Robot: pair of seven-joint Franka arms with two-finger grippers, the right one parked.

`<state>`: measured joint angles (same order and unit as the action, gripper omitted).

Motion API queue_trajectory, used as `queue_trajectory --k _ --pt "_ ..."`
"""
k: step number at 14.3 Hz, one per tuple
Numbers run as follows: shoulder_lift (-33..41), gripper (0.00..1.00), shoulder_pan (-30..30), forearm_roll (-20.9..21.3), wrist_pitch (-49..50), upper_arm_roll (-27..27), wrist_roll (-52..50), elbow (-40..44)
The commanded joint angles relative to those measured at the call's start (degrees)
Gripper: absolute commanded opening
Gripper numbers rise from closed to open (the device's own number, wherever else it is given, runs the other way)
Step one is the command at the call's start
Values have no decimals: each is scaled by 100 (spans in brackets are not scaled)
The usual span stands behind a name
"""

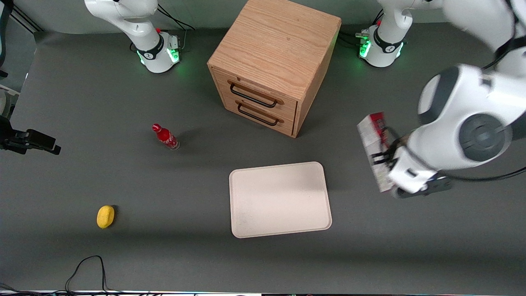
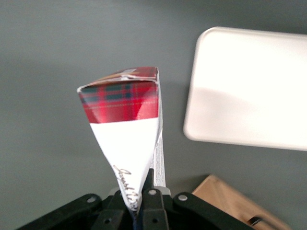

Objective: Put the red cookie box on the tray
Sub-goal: 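Carry the held cookie box over to the white tray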

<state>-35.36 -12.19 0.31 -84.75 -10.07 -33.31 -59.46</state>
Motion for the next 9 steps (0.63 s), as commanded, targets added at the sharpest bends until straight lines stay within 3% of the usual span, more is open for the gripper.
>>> queue_trajectory --k 1,6,9 --pt "-831 0 -300 -84 -461 -100 -501 778" --pt "-1499 0 -617 -66 -1349 -100 -222 708" --pt "-1632 0 -793 48 -2025 -82 -150 191"
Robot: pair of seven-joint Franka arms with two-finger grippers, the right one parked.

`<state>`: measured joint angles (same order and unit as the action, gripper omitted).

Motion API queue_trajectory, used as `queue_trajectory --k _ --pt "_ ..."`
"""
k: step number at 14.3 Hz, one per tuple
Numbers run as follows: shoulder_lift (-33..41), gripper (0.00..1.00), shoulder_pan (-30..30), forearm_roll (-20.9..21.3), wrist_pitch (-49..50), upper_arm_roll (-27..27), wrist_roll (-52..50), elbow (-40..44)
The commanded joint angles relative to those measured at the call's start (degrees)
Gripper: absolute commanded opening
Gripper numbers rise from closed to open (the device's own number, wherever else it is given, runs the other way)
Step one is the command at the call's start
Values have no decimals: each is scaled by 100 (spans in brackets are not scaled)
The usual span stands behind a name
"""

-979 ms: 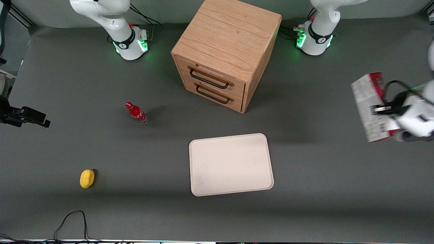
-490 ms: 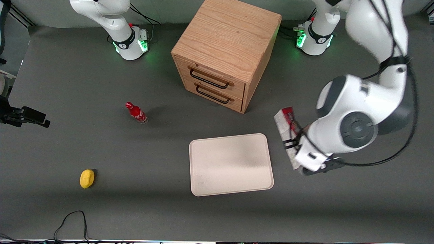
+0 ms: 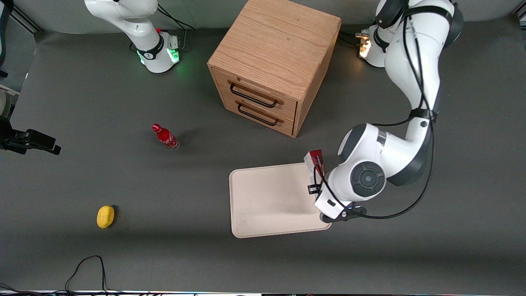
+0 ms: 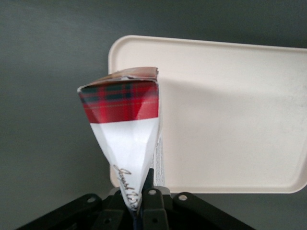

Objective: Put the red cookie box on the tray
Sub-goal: 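Carry the held cookie box over to the white tray, then lower the cookie box onto the tray's rim area and release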

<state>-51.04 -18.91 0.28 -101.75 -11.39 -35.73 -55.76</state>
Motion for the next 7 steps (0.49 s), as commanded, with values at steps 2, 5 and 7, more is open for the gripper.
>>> queue_trajectory --k 2,5,7 --pt "-64 0 -122 314 -687 49 346 -566" --pt "-82 0 -78 473 -768 58 734 -796" --pt "-126 0 -78 482 -899 58 674 -814"
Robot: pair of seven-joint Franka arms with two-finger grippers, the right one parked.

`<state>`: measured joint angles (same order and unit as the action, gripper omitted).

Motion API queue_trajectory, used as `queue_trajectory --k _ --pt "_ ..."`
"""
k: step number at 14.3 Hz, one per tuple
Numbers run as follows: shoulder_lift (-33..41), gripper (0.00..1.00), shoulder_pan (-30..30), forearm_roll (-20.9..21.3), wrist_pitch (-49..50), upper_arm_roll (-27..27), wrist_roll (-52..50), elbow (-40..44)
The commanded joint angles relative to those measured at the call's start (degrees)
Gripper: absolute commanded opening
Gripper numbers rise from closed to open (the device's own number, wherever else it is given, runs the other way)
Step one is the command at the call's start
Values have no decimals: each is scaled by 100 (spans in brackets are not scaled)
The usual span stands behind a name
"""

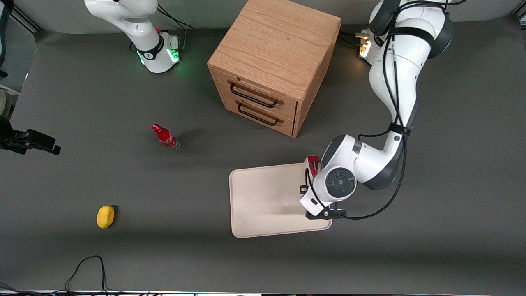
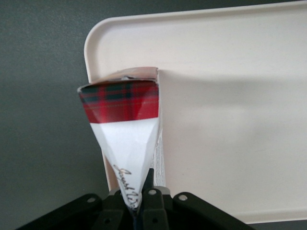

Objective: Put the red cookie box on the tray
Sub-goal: 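Lower the cookie box onto the tray's rim area and release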

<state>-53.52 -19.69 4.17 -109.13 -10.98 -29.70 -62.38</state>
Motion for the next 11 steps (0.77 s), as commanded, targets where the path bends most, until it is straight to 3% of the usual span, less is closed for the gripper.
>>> queue_trajectory --k 1,11 --pt "105 0 0 84 -222 17 61 -151" --pt "-18 0 194 66 -723 52 52 -116"
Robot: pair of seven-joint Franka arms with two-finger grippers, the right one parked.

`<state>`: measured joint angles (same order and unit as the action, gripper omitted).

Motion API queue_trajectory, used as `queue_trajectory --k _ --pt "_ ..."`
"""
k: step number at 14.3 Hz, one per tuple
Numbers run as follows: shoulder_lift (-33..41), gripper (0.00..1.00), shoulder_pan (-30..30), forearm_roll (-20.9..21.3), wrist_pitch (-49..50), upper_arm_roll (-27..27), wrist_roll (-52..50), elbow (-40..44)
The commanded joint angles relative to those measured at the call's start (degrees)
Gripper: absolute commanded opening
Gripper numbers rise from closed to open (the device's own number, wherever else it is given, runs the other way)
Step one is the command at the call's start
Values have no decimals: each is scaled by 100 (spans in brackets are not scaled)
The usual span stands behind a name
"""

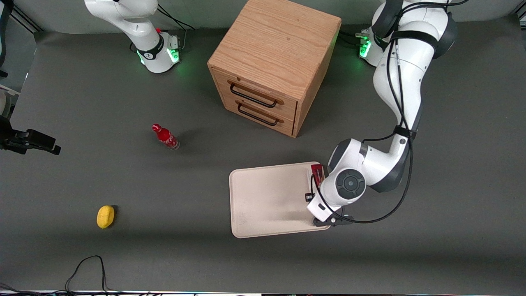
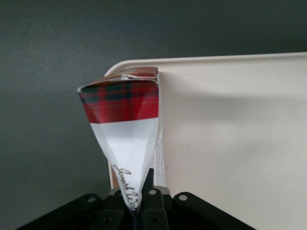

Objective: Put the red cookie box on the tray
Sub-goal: 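Lower the cookie box onto the tray's rim area and release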

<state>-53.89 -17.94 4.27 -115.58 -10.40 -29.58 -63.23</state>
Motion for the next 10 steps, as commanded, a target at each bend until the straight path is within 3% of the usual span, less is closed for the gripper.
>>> queue_trajectory --k 1,3,4,5,10 --pt "-8 0 18 48 -78 -6 31 -31" --pt "-8 0 18 39 -78 -6 22 -31" --pt "-8 9 18 31 -78 -6 22 -40" --pt "1 98 27 13 -78 -6 13 -49" --pt "115 100 44 22 44 -6 48 -49"
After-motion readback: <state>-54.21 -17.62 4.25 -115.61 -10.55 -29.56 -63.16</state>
